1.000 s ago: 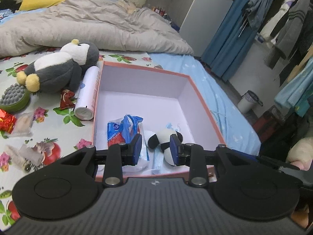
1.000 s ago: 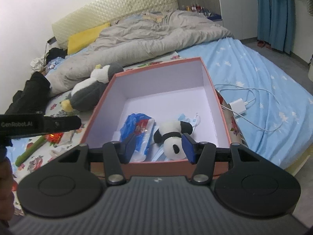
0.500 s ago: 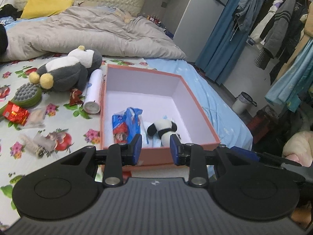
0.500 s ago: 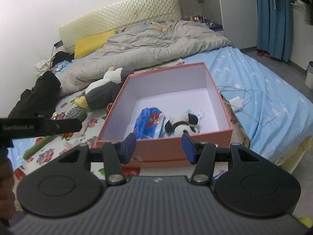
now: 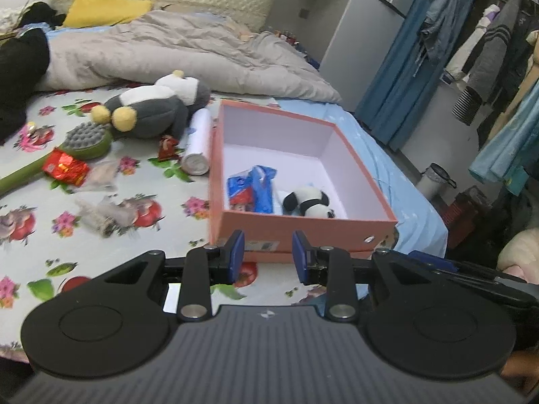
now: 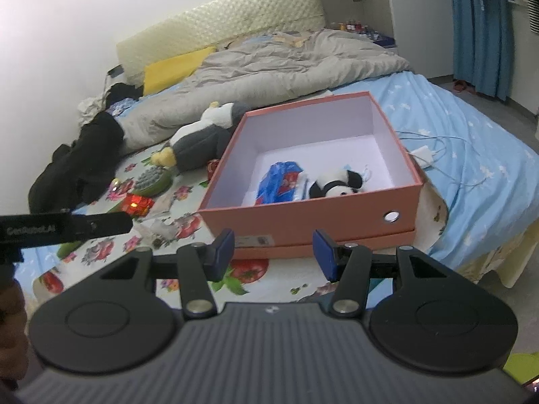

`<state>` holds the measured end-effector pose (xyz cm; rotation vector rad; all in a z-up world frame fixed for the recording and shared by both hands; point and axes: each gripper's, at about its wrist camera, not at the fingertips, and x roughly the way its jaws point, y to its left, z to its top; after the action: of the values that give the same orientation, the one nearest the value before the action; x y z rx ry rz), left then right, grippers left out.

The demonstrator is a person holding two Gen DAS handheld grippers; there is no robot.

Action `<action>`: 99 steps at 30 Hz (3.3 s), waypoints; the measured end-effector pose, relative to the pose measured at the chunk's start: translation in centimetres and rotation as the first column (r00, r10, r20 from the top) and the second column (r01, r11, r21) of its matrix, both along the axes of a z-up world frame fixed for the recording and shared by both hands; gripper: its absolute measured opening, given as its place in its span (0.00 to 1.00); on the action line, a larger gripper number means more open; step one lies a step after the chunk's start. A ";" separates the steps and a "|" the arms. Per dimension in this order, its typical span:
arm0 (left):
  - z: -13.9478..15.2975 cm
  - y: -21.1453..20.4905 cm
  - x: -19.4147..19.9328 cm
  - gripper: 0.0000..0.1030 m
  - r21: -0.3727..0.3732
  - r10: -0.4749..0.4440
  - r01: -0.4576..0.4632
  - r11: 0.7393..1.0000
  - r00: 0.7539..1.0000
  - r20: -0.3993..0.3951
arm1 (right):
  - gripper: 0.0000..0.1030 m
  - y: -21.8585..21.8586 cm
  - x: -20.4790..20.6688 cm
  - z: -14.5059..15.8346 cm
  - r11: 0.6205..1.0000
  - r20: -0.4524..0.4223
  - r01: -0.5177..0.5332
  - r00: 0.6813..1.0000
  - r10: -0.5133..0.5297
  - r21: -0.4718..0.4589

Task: Organize soft objects
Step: 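Withdraw both tools from the box back over the bed, then grasp the white rope toy with left gripper while right grasps the clear cup, then carry the rope toy and clear cup in both grippers over the shoebox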

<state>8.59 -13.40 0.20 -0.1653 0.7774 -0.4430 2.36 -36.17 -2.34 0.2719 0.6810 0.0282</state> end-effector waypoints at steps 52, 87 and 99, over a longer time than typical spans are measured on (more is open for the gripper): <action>-10.3 18.0 5.2 0.45 0.074 0.345 -0.338 0.938 0.929 -0.134 | 0.52 17.1 10.2 -9.5 0.937 -0.045 -0.340 0.940 0.338 -0.078; -20.7 17.5 20.0 0.20 -0.088 0.354 -0.400 0.912 0.878 -0.322 | 0.45 22.3 23.8 -18.0 0.775 -0.072 -0.611 0.790 0.608 -0.161; -20.0 17.7 18.4 0.12 -0.104 0.351 -0.394 0.913 0.890 -0.291 | 0.26 22.3 22.7 -17.0 0.784 -0.069 -0.596 0.801 0.594 -0.174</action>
<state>26.99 4.34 -19.81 -0.5261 0.9500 -0.1133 25.05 -13.88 -19.39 -0.1393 0.7537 0.5716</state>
